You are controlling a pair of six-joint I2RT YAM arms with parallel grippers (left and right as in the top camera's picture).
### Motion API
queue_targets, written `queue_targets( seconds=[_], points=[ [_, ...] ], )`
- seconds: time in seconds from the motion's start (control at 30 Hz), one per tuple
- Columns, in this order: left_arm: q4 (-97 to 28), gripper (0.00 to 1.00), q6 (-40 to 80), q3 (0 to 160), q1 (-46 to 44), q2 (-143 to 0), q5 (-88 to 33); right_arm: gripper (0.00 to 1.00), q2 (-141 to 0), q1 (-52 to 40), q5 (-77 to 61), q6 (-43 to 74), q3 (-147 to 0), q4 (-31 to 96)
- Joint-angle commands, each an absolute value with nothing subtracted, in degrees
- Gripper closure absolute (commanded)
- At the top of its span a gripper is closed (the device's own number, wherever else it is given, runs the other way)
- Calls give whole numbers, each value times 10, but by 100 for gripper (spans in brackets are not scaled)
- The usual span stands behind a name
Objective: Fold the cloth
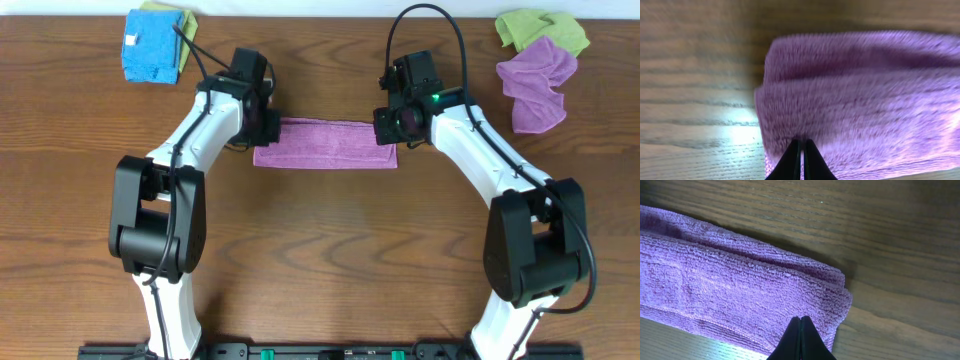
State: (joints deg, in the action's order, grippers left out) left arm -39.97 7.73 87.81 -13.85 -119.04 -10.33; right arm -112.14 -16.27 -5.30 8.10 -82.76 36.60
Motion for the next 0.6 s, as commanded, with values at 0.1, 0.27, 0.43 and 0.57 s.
queue_targets(
  seconds=[0.1,0.27,0.43,0.57],
  points=[
    [-396,95,84,860,-151,-1174,-103,99,-1126,-162,-47,87,-827,367],
    [-410,94,83,876,-150,-1166,-105,99,-1109,-162,-65,87,-834,367],
    [-415,94,77,901,-150,-1135,-80,99,-1073,-162,-62,83,-848,362],
    [-414,94,77,900,-150,-1126,-61,99,-1074,-162,-58,81,-845,367]
  ],
)
